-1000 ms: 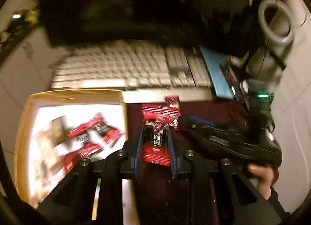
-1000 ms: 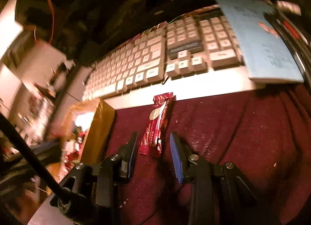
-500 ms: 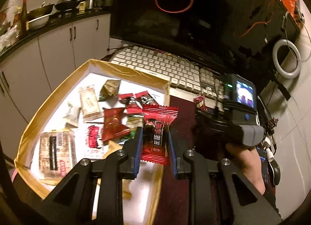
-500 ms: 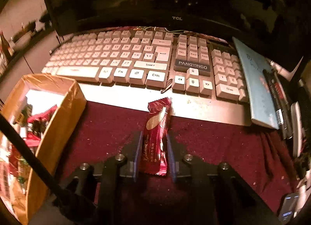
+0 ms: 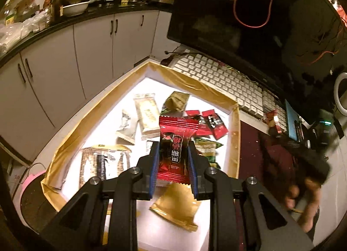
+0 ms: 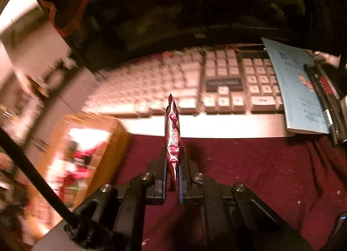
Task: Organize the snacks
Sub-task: 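Carry both red snacks into the tray and open both grippers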
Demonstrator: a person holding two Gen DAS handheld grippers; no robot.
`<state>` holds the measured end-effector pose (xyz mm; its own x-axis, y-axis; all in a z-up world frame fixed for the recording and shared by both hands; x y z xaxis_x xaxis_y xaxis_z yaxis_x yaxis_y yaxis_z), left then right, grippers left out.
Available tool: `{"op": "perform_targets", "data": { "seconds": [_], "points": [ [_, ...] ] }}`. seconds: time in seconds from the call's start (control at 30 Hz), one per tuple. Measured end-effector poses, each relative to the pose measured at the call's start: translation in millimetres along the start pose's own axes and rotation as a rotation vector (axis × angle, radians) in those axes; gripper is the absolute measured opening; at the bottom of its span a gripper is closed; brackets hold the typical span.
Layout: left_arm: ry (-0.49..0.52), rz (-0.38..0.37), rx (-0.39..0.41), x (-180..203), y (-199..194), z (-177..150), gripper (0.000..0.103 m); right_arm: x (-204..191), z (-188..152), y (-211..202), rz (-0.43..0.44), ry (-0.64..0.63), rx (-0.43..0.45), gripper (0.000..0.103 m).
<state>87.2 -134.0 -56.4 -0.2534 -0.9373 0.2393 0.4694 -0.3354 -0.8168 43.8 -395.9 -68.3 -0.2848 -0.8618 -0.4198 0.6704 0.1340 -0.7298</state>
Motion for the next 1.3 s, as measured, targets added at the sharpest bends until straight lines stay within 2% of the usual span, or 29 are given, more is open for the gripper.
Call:
{"op": "perform_targets", "data": {
  "seconds": [0.07, 0.13, 0.17, 0.23, 0.3, 0.4, 0.47, 0.6, 0.67, 0.7, 0.73, 0.8, 0.83, 0.9, 0.97, 1.03, 1.13, 1.23, 1.3],
  "points": [
    [-0.006, 0.002, -0.006, -4, 1, 0, 0.026, -6, -2, -19, 0.099, 0.011, 0.032, 0.005],
    [-0.008, 0.002, -0.009, -6, 3, 0, 0.026, -13, -6, -26, 0.154, 0.010, 0.026, 0.006],
    [-0.006, 0.005, -0.011, -7, 4, 1, 0.026, -26, -11, -29, 0.213, -0.008, 0.016, 0.006],
    [-0.004, 0.015, -0.015, -10, 8, 3, 0.026, -51, -19, -24, 0.253, -0.044, -0.016, 0.006],
    [-0.008, 0.021, -0.026, -14, 15, 5, 0.026, -89, -35, -15, 0.336, -0.107, -0.070, 0.006],
    [-0.015, 0.030, -0.056, -19, 28, 8, 0.026, -130, -50, 7, 0.341, -0.202, -0.134, 0.006],
    [-0.012, 0.056, -0.054, -23, 32, 8, 0.027, -147, -58, 24, 0.307, -0.246, -0.165, 0.006],
    [-0.005, 0.081, -0.061, -29, 38, 4, 0.030, -157, -67, 52, 0.258, -0.272, -0.231, 0.010],
    [-0.006, 0.069, -0.069, -29, 39, 0, 0.036, -154, -65, 51, 0.275, -0.264, -0.224, 0.016],
    [-0.007, 0.063, -0.061, -28, 38, -2, 0.046, -150, -64, 43, 0.285, -0.253, -0.203, 0.030],
    [-0.008, 0.066, -0.049, -27, 35, -2, 0.051, -146, -64, 35, 0.281, -0.240, -0.181, 0.048],
    [-0.001, 0.074, 0.001, -21, 24, -2, 0.065, -129, -52, 17, 0.264, -0.204, -0.115, 0.062],
    [0.004, 0.070, 0.018, -17, 18, -1, 0.067, -116, -47, 8, 0.244, -0.188, -0.090, 0.064],
    [0.020, 0.046, 0.042, -2, 9, -2, 0.074, -78, -31, 1, 0.127, -0.137, -0.069, 0.071],
    [0.037, 0.017, 0.053, 16, 2, -3, 0.076, -44, -17, 4, 0.015, -0.097, -0.069, 0.071],
    [0.066, 0.001, 0.062, 34, -2, -3, 0.079, -9, -8, 16, -0.140, -0.080, -0.111, 0.071],
    [0.111, 0.003, 0.077, 55, -3, -3, 0.081, 21, -8, 28, -0.287, -0.072, -0.144, 0.071],
    [0.148, 0.027, 0.087, 67, 0, -1, 0.082, 13, -16, 39, -0.269, -0.084, -0.165, 0.071],
    [0.138, 0.027, 0.062, 66, 7, -3, 0.082, -5, -22, 44, -0.268, -0.136, -0.161, 0.071]
  ]
}}
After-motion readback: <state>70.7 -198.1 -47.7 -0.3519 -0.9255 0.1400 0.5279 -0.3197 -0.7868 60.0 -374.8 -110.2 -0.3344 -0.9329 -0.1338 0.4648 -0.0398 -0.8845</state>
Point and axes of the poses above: each gripper's, at about its wrist camera, not at the fingertips, and y roughly the way its jaws point, x to its right, z to its top, the point moved 9 cm from there along y, roughly the way its jaws point, and after that the axes turned 8 degrees about -x, right-handed, at the moved point
